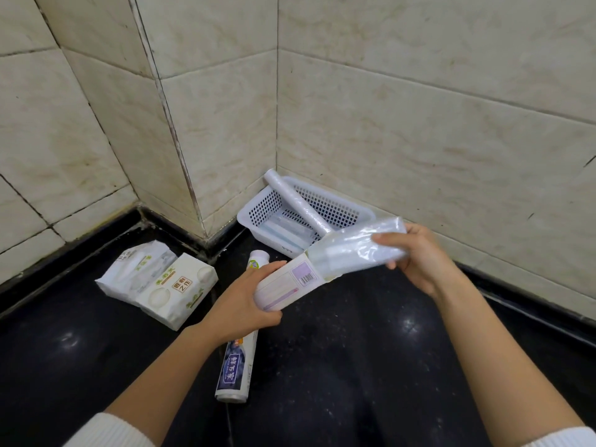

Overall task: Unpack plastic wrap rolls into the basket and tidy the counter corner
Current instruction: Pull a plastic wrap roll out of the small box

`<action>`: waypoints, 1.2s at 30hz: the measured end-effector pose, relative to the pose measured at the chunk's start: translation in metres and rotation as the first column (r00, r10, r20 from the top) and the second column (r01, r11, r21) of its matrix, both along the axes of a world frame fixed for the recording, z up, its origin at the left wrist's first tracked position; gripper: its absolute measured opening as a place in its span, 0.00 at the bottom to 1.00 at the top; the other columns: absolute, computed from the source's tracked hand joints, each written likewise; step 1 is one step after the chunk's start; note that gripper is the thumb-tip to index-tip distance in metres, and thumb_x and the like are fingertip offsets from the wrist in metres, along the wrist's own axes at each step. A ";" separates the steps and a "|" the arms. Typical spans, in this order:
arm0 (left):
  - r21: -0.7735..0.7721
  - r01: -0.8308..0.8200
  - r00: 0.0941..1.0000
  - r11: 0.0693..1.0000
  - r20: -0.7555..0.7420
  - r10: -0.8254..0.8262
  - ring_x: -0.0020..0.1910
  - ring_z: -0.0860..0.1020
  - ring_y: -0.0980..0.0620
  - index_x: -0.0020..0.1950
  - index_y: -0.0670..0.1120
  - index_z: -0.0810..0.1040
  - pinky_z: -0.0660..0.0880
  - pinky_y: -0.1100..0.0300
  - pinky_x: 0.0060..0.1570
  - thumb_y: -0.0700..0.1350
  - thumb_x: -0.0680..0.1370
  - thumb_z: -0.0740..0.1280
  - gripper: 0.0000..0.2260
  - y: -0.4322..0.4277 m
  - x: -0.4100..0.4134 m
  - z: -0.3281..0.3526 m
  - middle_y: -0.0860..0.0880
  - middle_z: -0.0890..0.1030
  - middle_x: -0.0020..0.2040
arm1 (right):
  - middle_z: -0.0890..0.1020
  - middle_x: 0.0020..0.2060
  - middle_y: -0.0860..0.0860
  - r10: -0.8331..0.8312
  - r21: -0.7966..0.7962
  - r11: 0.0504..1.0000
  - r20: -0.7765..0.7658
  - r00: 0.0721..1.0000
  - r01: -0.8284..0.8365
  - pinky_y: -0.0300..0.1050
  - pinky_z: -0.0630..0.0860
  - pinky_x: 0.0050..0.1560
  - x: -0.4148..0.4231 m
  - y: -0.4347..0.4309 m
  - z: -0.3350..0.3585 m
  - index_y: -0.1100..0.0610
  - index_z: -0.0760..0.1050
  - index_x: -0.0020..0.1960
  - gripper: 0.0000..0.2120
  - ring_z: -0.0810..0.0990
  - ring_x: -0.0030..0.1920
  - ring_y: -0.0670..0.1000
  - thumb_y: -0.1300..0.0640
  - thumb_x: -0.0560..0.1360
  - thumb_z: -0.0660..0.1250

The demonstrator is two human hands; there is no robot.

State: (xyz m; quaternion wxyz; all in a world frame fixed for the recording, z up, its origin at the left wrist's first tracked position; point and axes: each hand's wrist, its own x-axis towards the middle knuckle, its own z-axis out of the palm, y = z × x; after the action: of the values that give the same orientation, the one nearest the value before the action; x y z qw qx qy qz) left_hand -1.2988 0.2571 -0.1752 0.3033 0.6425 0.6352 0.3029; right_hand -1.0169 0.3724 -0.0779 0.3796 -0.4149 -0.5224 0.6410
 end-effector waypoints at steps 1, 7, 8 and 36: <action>-0.015 0.006 1.000 1.000 0.022 -0.006 0.52 0.73 0.67 0.65 0.74 0.63 0.71 0.66 0.46 0.52 0.62 0.72 0.36 0.000 0.001 -0.002 0.69 0.71 0.53 | 0.80 0.27 0.53 -0.050 -0.062 0.997 -0.060 0.997 0.046 0.37 0.70 0.21 0.006 0.003 0.000 0.62 0.81 0.37 0.09 0.74 0.22 0.48 0.60 0.59 0.76; -0.149 0.148 0.988 0.978 -0.023 -0.153 0.58 0.72 0.64 0.67 0.75 0.58 0.70 0.62 0.56 0.57 0.62 0.73 0.38 0.007 0.025 -0.020 0.63 0.72 0.59 | 0.84 0.31 0.48 -0.350 -0.308 0.906 -0.160 0.923 0.290 0.33 0.74 0.24 0.027 0.011 -0.015 0.58 0.79 0.40 0.04 0.81 0.28 0.45 0.65 0.69 0.69; -0.168 0.192 0.977 0.967 -0.060 -0.205 0.56 0.72 0.64 0.67 0.76 0.57 0.70 0.63 0.55 0.60 0.62 0.73 0.39 0.009 0.033 -0.023 0.63 0.71 0.56 | 0.83 0.30 0.48 -0.367 -0.319 0.896 -0.139 0.920 0.309 0.33 0.73 0.22 0.028 0.012 -0.020 0.58 0.79 0.40 0.04 0.80 0.27 0.44 0.65 0.70 0.69; -0.018 -0.041 0.871 0.999 -0.491 0.027 0.78 0.49 0.48 0.79 0.45 0.53 0.49 0.54 0.77 0.50 0.80 0.60 0.29 0.124 -0.009 -0.057 0.46 0.52 0.79 | 0.82 0.48 0.56 -0.378 -0.364 0.822 0.228 0.898 0.438 0.53 0.81 0.49 -0.105 0.099 -0.103 0.59 0.76 0.54 0.12 0.81 0.47 0.55 0.59 0.71 0.71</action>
State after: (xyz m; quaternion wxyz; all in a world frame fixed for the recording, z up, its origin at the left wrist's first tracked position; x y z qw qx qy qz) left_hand -1.3074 0.3806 -0.2322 0.1359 0.6826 0.7068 0.1267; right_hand -1.1217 0.4712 -0.1814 0.3744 -0.6323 -0.3029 0.6069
